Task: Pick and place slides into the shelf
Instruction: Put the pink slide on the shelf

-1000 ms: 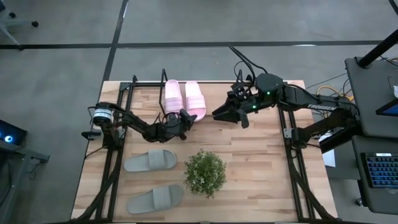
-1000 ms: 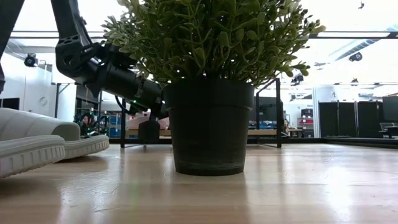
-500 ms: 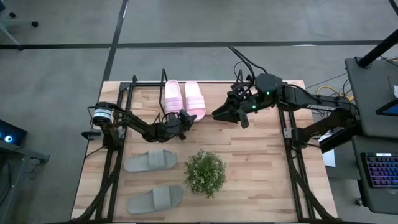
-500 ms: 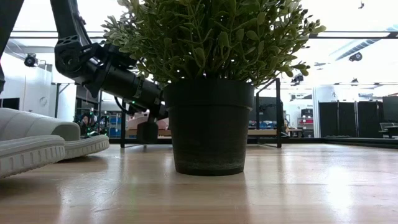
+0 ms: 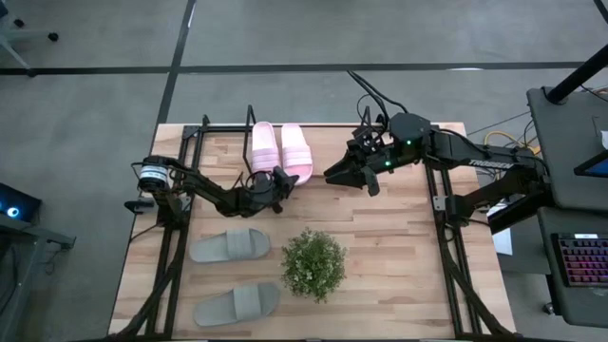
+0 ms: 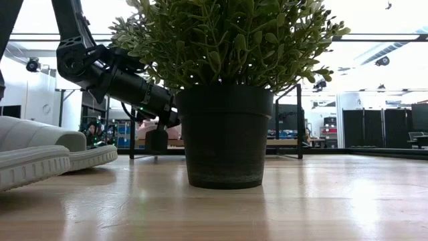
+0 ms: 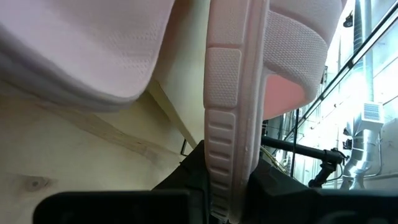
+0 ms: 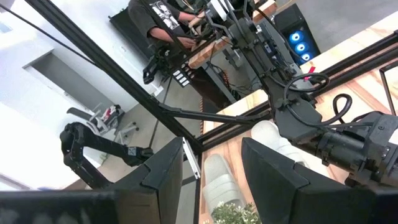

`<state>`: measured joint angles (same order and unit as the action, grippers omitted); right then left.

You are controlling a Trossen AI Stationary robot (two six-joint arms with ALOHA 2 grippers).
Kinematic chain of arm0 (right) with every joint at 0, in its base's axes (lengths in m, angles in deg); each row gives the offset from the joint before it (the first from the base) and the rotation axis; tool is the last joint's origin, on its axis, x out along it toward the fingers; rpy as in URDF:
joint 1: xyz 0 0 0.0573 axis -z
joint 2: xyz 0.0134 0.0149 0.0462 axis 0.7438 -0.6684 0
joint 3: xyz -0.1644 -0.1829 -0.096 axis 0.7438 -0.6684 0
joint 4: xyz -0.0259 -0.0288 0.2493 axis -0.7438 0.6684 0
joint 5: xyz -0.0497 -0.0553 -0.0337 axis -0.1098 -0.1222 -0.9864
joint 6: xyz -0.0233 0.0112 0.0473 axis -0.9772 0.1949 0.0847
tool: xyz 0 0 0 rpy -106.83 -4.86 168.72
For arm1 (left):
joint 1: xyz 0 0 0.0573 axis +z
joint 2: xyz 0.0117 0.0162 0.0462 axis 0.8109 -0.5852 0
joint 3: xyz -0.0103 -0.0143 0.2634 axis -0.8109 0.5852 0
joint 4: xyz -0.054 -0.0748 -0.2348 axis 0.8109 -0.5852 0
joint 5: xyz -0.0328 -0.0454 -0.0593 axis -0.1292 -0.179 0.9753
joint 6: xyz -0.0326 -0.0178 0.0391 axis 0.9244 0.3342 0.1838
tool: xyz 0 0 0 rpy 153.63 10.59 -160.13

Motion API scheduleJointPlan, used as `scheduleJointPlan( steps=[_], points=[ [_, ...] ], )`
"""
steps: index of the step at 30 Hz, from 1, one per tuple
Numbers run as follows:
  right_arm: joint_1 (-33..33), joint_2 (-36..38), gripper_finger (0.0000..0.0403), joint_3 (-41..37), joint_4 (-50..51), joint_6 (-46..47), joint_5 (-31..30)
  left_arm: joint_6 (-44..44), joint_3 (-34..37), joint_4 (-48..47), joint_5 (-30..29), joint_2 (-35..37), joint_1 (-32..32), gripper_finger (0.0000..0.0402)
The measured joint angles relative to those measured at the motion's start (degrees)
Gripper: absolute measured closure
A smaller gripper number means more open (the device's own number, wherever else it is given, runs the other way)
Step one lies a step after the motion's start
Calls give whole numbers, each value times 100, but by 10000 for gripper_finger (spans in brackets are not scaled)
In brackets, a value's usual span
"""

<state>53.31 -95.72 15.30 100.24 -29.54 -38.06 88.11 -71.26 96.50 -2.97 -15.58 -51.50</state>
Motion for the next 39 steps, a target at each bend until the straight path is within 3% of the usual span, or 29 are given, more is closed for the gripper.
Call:
scheduleJointPlan(
  steps=[29,39],
  points=[
    [0,0,248,-11,4,2,0,16,311,-31,49,80,-4,376],
    [0,0,248,-11,4,-2,2,-128,328,166,16,79,0,323]
  ],
)
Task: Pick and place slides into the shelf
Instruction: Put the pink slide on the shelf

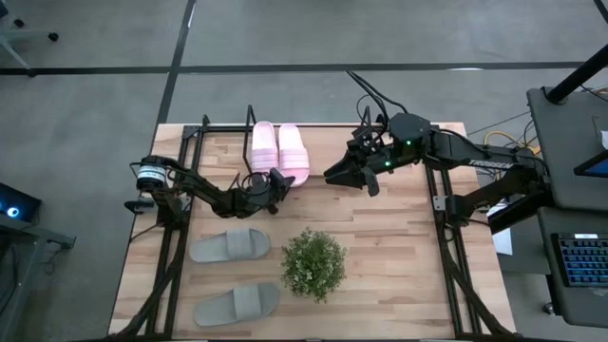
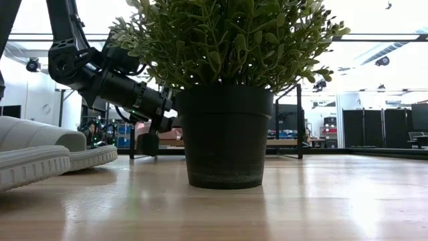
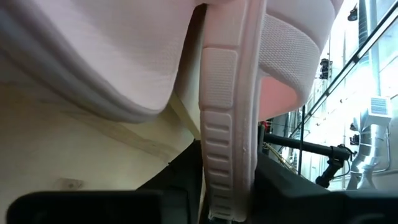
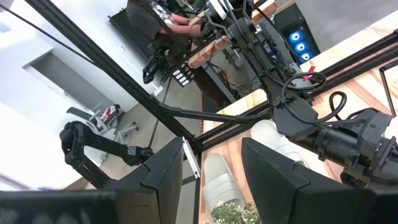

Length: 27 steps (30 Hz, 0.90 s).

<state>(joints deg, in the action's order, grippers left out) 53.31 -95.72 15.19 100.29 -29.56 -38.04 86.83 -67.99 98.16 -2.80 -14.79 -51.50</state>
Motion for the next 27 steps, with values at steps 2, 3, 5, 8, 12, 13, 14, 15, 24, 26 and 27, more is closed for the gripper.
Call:
scheduleJointPlan(
  steps=[2,3,5,8,12,13,14,15,24,26,27],
  points=[
    [0,0,248,0,0,-2,0,-2,0,0,-3,0,0,315],
    [0,0,248,0,0,-2,0,-2,0,2,-11,0,0,310],
    [0,0,248,0,-1,-12,0,-4,0,2,-27,1,0,303],
    [0,0,248,0,0,-13,0,-4,0,2,-41,0,2,292],
    [0,0,248,0,0,-13,0,-4,12,2,-52,0,20,275],
    [0,0,248,0,0,-13,0,-4,16,2,-53,0,24,270],
    [0,0,248,0,0,-15,0,-4,18,2,-55,0,26,264],
    [0,0,248,0,-2,-15,0,-4,20,2,-55,0,27,259],
    [0,0,248,0,-1,-37,1,-2,33,1,140,0,30,206],
    [0,0,248,0,-1,-37,1,-2,37,0,222,0,35,198],
    [0,0,248,0,0,-37,2,-4,48,0,255,0,33,195]
  ],
)
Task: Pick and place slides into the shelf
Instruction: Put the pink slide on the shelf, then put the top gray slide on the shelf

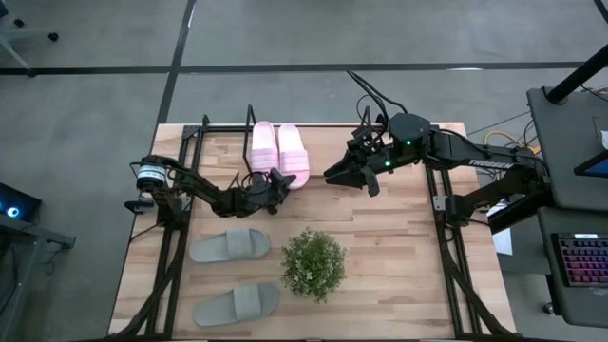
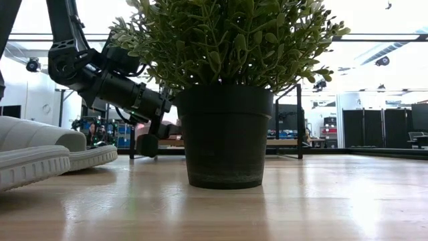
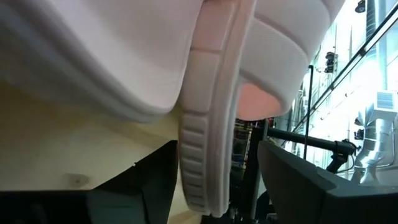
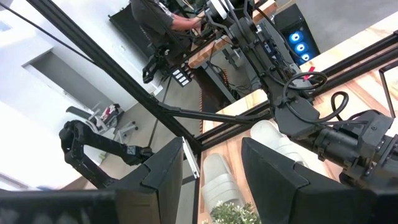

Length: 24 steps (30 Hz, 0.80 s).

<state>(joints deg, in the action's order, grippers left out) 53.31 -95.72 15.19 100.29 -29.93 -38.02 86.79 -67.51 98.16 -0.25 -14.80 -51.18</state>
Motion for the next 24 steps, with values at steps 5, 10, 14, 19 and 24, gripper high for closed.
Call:
scheduleJointPlan(
  steps=[5,10,14,19,24],
  points=[
    [0,0,248,0,-2,15,0,-16,104,-10,93,0,0,189],
    [0,0,248,0,-2,22,0,-199,120,31,386,0,0,188],
    [0,0,248,0,-2,22,0,-447,121,295,579,0,0,188],
    [0,0,248,0,-2,24,2,-621,121,387,811,14,0,188],
    [0,1,248,0,-2,24,7,-820,121,396,1231,38,0,188]
  ],
)
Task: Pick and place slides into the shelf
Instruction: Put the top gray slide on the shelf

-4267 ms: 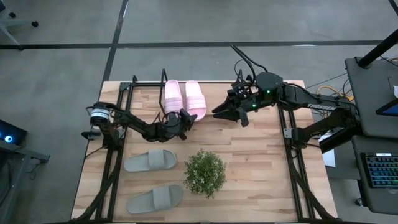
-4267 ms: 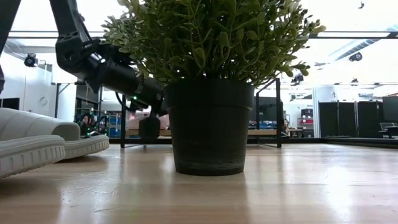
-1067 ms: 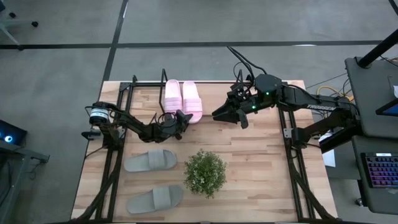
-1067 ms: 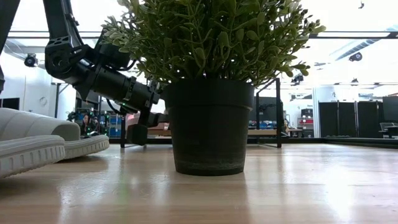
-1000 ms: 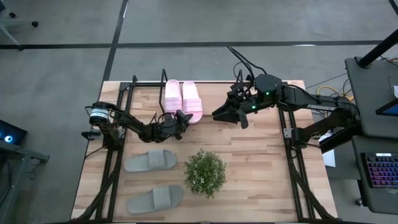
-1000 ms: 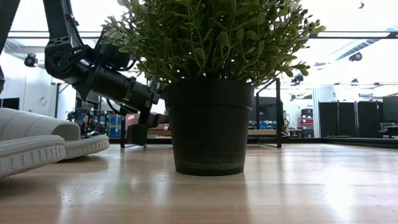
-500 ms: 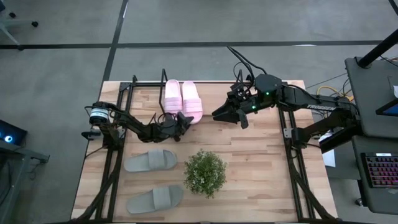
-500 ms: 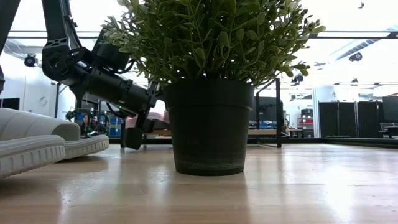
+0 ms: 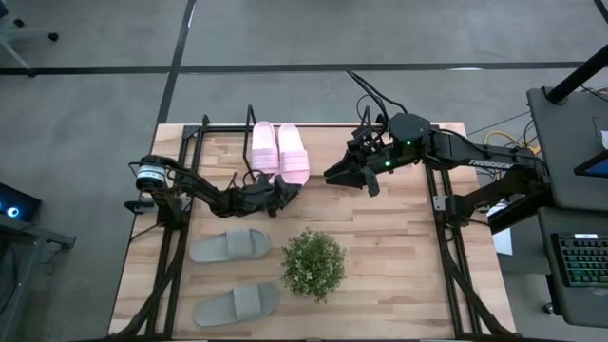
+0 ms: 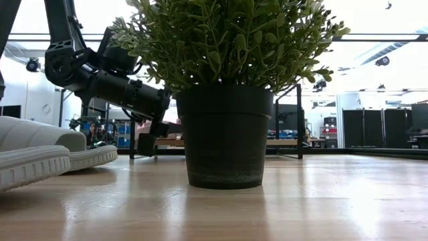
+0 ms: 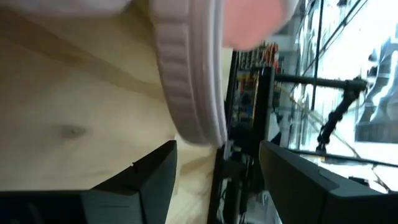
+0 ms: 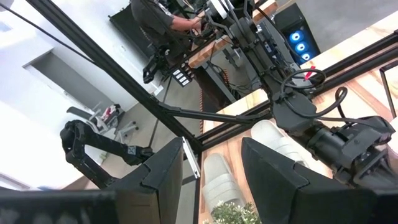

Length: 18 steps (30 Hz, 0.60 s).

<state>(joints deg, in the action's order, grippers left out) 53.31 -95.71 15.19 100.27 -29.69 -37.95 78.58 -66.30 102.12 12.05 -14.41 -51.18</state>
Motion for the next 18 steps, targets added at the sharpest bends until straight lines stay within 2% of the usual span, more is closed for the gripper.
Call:
scheduleJointPlan(
  steps=[8,18],
  points=[
    [0,-1,248,0,1,17,44,-410,0,139,758,49,0,188],
    [-37,-1,248,0,383,13,55,-835,0,227,2820,94,-5,188]
  ],
)
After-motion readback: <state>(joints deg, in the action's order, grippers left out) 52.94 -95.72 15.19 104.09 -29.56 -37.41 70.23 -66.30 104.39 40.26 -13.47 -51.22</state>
